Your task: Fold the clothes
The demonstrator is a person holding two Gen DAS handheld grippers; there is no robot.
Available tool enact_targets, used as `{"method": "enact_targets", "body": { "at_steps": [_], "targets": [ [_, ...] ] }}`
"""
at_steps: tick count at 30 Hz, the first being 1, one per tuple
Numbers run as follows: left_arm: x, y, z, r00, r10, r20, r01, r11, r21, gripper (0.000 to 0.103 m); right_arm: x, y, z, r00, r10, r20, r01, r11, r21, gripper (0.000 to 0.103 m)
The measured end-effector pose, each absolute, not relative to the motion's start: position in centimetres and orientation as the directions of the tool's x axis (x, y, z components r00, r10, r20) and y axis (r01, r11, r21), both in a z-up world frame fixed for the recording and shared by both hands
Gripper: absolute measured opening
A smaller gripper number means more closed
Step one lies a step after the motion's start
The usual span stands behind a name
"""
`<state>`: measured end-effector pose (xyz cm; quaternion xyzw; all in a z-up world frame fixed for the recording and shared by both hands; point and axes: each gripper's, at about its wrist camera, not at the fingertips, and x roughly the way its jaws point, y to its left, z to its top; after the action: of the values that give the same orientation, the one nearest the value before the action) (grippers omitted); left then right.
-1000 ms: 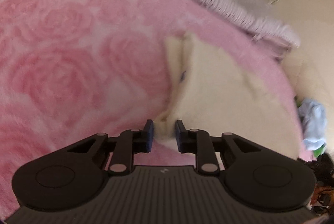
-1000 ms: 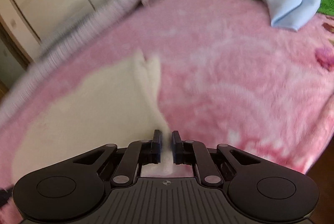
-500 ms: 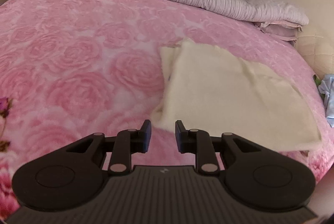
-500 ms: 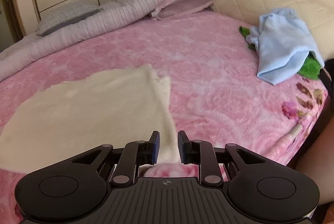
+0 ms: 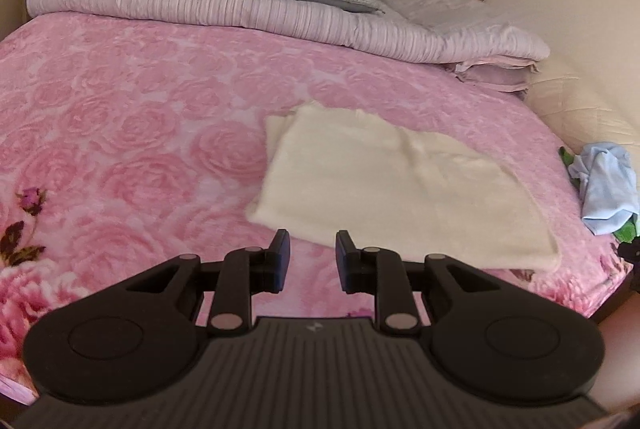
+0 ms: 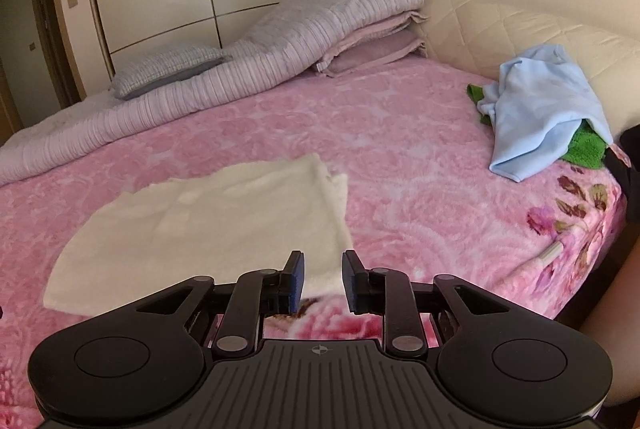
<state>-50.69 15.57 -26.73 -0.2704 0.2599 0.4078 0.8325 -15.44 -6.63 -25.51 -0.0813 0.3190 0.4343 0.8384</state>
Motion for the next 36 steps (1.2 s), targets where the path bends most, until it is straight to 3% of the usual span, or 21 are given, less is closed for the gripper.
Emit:
{"method": "enact_targets", "body": {
  "at_steps": [8, 15, 22, 29, 31, 33, 36],
  "targets": [
    [-49.5, 17.4, -29.8, 0.529, 0.487, -0.695, -0.815, 0.521, -0.254, 0.019, -13.7, -6.1, -30.3, 0.309, 0.653, -0.691, -0.72, 0.636, 0.278, 0.026],
    [-46.0, 21.8, -31.7, 0.547, 0.468, -0.694, -0.788, 0.567, -0.239, 0.019, -12.0, -2.6, -32.3, 0.29, 0.696, -0.657, -0.7, 0.623, 0.35, 0.027],
    [-42.8, 26.5, -35.2, 0.502, 0.482, -0.718, -0.808, 0.558, -0.19, 0.019, -8.6, 1.2, -36.1, 0.336, 0.681, -0.65, -0.697, 0.644, 0.314, 0.026],
    [-44.5, 26.9, -35.5, 0.526, 0.461, -0.715, -0.804, 0.543, -0.242, 0.018, -7.3, 0.8, -37.1, 0.301, 0.698, -0.65, -0.689, 0.631, 0.358, 0.027],
    [-46.4, 26.2, -35.0, 0.561, 0.443, -0.699, -0.8, 0.508, -0.319, 0.021, -7.2, -0.2, -36.6, 0.266, 0.715, -0.647, -0.651, 0.628, 0.427, 0.034],
    [-48.5, 25.4, -35.1, 0.594, 0.423, -0.685, -0.796, 0.437, -0.42, 0.036, -7.1, -2.0, -36.4, 0.214, 0.751, -0.625, -0.578, 0.613, 0.539, 0.058],
    [-51.4, 24.8, -36.1, 0.624, 0.408, -0.666, -0.781, 0.291, -0.553, 0.042, -7.2, -4.2, -37.0, 0.15, 0.786, -0.6, -0.464, 0.592, 0.659, 0.064]
  ]
}}
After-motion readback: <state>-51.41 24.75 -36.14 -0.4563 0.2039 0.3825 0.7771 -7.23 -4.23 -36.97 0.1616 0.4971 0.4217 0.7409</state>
